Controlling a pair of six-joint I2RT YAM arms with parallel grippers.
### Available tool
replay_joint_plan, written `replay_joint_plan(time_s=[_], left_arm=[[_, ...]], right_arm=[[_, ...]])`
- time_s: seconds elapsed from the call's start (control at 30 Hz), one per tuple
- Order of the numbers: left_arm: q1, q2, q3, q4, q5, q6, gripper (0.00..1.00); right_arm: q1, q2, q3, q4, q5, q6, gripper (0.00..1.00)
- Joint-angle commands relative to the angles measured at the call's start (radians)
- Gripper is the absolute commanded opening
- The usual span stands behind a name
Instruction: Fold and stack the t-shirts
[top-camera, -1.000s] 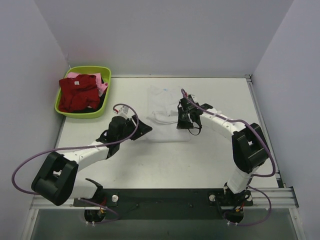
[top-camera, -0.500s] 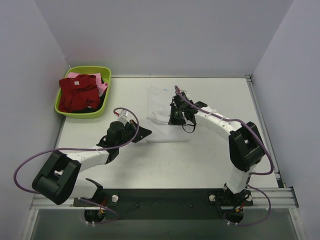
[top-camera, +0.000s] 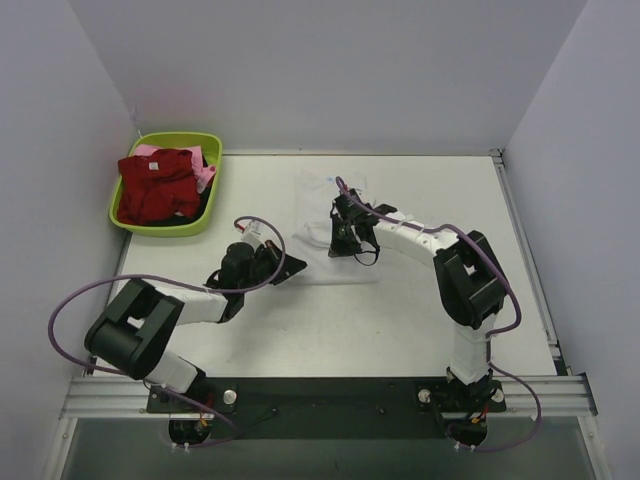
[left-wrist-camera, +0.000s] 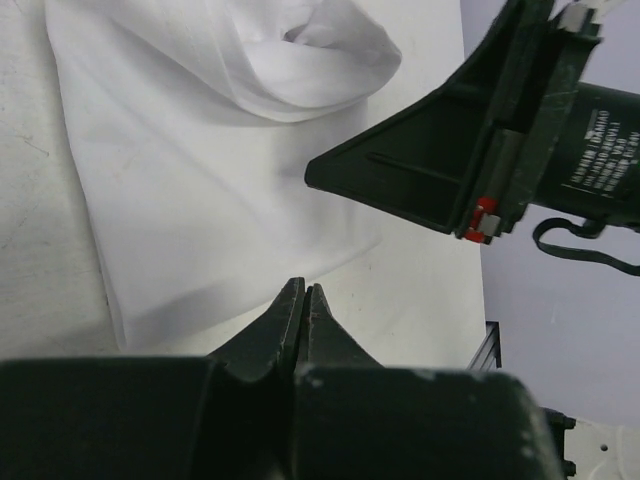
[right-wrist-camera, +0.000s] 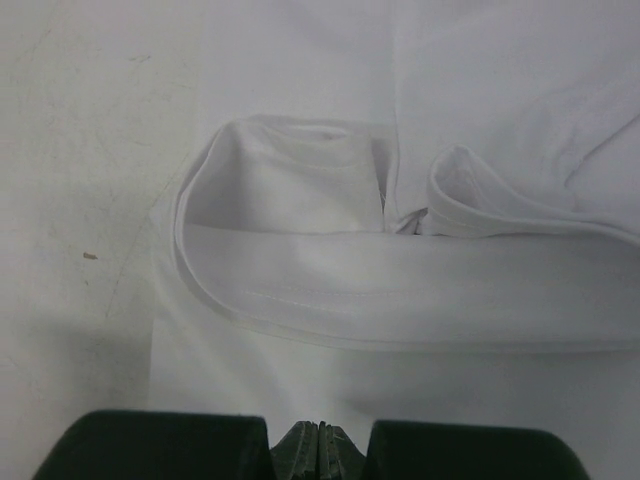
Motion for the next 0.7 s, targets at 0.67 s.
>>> replay_joint_plan(time_s=[0.67], left_arm=[[0.009, 0.522, 0.063, 0.591, 0.107, -0.069, 0.0]], right_arm=[[-0.006, 0.022, 0.064, -0.012, -0.011, -0.017, 0.0]])
